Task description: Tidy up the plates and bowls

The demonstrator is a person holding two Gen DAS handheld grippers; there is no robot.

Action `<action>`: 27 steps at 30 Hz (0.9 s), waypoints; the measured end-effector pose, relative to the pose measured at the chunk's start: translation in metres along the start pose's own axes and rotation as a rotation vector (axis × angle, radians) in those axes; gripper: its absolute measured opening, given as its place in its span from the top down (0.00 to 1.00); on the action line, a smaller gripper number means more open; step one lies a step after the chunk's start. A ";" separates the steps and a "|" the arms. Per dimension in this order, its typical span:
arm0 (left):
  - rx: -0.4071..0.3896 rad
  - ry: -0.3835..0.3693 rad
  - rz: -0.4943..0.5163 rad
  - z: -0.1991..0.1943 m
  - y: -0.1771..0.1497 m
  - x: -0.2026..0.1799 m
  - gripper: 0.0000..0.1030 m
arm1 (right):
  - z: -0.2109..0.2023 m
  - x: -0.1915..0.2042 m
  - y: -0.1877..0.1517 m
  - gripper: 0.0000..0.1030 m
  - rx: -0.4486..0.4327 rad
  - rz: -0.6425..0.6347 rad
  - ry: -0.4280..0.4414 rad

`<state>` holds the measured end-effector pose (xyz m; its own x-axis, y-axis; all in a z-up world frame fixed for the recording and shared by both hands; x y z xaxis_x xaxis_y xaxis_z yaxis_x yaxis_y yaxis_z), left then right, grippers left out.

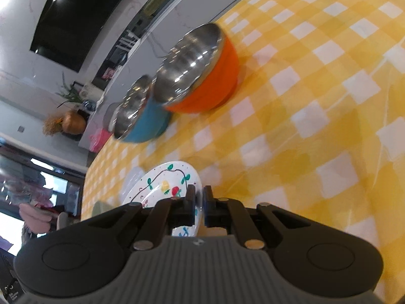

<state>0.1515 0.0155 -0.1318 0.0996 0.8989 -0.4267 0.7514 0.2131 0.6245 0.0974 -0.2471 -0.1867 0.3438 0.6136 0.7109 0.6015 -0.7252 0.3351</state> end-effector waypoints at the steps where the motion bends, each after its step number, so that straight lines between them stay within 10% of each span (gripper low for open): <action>1: -0.003 0.009 -0.004 -0.008 0.000 0.002 0.90 | -0.002 0.004 -0.004 0.97 0.006 -0.006 0.010; 27: 0.031 0.221 -0.080 -0.068 -0.049 0.077 0.88 | 0.005 0.061 -0.097 0.96 0.152 -0.327 0.037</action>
<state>0.0780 0.1000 -0.1509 -0.1043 0.9423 -0.3182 0.7713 0.2786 0.5723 0.0635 -0.1376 -0.1784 0.0909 0.7916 0.6042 0.7768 -0.4360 0.4544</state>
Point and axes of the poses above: each gripper's, at about its wrist camera, not at the fingertips, and z roughly the way its jaws point, x to its left, y to its top, the point moved 6 cm from there along z, roughly the way its jaws point, and after that the axes turned 6 degrees about -x, right-handed, at the moved point
